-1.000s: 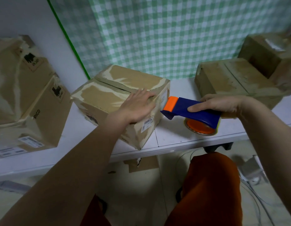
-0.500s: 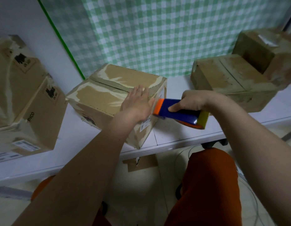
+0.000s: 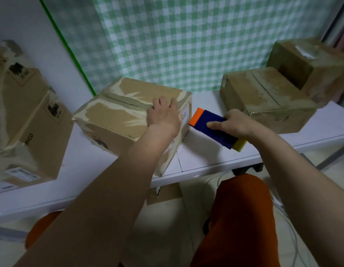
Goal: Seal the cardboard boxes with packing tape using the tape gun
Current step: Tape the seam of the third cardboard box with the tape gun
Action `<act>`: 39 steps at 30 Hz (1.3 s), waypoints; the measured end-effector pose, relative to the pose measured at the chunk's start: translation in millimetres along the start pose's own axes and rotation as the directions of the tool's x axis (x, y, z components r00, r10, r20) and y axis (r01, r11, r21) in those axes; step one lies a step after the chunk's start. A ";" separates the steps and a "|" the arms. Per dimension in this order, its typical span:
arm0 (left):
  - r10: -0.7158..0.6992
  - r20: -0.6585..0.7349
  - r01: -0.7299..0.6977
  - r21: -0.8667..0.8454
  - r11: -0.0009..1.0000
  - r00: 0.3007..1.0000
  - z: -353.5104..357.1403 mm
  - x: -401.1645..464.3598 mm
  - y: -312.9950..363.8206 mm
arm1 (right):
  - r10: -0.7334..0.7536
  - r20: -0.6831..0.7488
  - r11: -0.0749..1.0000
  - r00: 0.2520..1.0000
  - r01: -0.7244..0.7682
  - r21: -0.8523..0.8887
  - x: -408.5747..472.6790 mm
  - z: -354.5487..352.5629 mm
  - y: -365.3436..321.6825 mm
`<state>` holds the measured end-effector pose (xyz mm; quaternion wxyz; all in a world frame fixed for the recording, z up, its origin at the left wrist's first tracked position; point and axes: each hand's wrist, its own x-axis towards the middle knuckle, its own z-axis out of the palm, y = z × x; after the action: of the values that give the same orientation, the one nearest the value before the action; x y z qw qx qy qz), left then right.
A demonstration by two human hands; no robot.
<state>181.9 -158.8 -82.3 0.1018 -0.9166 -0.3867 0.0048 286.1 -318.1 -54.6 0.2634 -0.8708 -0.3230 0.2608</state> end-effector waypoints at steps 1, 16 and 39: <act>0.025 0.019 -0.025 -0.006 1.000 1.000 0.5 0.5 -2.9 | -0.008 -0.014 1.000 1.000 0.008 0.018 -2.5 -3.4 0.3; 0.551 -0.039 -0.550 -0.163 0.819 0.833 15.4 -93.6 -113.8 | -0.250 0.641 0.964 0.725 0.252 0.091 -29.5 -14.5 -30.5; 0.213 0.428 0.478 -0.791 -0.382 0.878 -9.3 -171.8 -132.2 | -0.428 0.662 0.904 0.615 0.300 0.305 -46.6 37.1 -49.3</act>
<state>-31.2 -192.6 -60.1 -0.7810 -0.5044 -0.3425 -0.1355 211.5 -307.9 -37.3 0.2347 -0.5905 -0.5470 0.5450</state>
